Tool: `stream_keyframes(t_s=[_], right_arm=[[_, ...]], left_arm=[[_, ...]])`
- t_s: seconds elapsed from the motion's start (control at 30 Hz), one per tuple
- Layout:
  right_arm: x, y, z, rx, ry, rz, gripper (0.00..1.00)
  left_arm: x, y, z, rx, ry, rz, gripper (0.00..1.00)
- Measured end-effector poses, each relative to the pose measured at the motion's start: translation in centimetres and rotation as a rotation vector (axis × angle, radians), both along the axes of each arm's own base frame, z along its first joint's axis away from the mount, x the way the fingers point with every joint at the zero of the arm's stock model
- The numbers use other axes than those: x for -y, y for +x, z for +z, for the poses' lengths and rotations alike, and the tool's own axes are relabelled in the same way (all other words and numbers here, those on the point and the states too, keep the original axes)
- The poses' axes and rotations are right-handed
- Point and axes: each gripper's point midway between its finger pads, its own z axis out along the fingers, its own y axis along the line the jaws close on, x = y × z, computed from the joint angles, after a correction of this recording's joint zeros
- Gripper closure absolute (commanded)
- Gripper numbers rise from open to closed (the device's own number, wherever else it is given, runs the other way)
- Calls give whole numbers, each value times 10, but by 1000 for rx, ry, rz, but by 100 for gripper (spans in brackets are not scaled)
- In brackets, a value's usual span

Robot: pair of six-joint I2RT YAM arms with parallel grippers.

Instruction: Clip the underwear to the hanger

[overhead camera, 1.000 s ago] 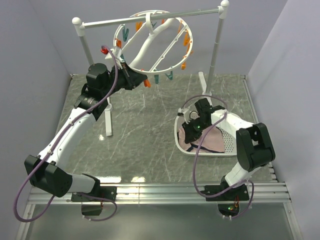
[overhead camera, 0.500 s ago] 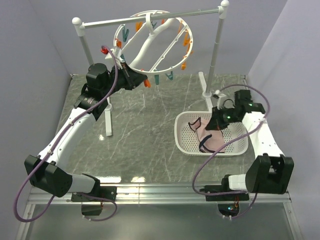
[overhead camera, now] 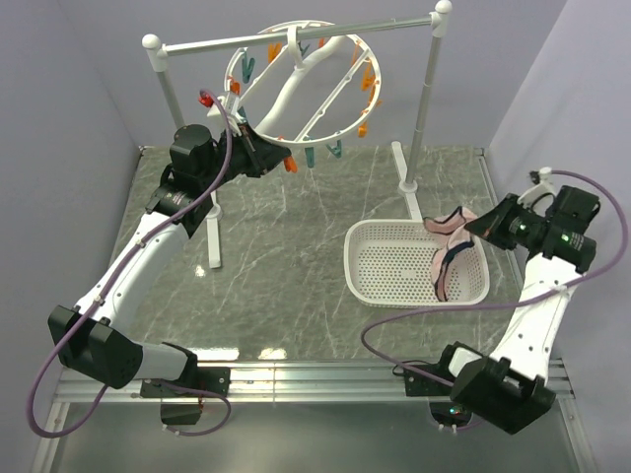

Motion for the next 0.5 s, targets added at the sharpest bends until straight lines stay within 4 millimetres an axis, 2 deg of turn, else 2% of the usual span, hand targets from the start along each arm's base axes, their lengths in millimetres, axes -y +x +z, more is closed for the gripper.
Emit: stream_keyframes(t_s=[0.2,0.3,0.33,0.4,0.5], right_arm=[[17,-2,66,107,-10,-211,100],[15,-3,79,128,33,-277,100],[14,-4,76,117,61,-301,100],[9,-4,54,60,122,-342,100],[-9,-3,11,-60,231,-373,100]], left_arm=[[0,0,0,-2,-2,0,100],[0,0,0,-1,-2,0,100],[0,0,0,-2,-2,1,100],[0,0,0,-1,-2,1,100],[0,0,0,-1,-2,1,100]])
